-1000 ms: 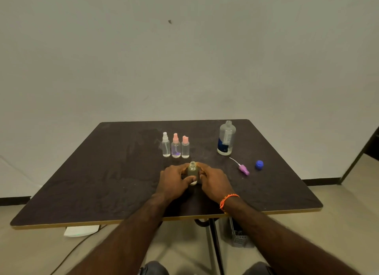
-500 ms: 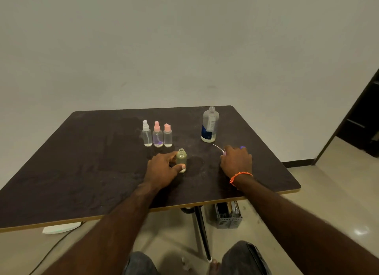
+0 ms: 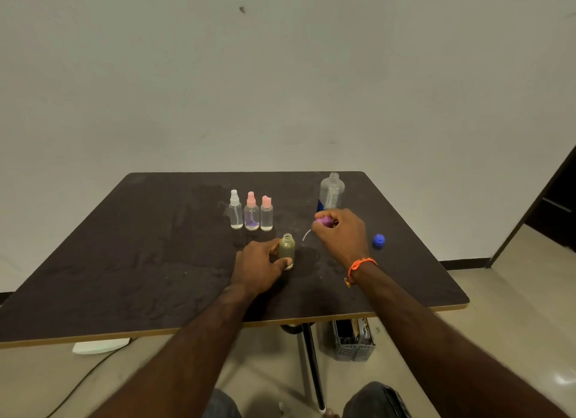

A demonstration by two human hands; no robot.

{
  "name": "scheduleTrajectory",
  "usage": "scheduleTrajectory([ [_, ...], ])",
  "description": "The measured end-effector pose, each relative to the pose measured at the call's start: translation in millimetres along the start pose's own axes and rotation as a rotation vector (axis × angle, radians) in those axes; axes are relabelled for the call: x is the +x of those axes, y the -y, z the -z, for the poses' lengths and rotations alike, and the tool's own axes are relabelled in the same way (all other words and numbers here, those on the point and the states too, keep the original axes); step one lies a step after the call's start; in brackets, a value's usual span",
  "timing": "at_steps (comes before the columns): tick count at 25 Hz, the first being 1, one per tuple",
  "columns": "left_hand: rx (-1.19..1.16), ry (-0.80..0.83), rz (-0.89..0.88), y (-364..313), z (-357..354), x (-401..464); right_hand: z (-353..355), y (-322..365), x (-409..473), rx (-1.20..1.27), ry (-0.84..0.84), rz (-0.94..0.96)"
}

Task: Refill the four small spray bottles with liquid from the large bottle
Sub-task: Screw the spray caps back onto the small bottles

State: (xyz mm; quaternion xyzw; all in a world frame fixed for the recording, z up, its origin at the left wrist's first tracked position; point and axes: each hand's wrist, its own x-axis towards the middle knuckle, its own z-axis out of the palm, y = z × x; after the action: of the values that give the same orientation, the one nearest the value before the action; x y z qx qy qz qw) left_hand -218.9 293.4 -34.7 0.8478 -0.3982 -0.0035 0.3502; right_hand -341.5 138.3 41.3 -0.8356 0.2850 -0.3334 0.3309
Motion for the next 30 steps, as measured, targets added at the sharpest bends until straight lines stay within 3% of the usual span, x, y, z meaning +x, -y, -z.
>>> scheduleTrajectory([
  [7, -0.025, 0.027, 0.04, 2.7, -2.5, 0.2, 13.0, 50.9, 4.6, 0.073, 0.041, 0.151],
  [17, -0.032, 0.003, 0.024, 5.6, -6.0, -0.4, -21.1, 31.5, 9.2, -0.126, 0.41, 0.113],
  [21, 0.02, -0.001, 0.025, 6.3, -6.1, 1.3, -36.2, 27.4, 3.0, -0.171, 0.385, 0.101],
  [25, -0.003, 0.001, 0.036, 6.6, -6.2, 1.0, -44.5, 13.2, -3.9, -0.105, 0.243, 0.0],
  [30, -0.004, 0.016, 0.027, 10.1, -6.6, 0.6, -43.0, 8.0, -9.2, -0.038, 0.349, 0.019],
])
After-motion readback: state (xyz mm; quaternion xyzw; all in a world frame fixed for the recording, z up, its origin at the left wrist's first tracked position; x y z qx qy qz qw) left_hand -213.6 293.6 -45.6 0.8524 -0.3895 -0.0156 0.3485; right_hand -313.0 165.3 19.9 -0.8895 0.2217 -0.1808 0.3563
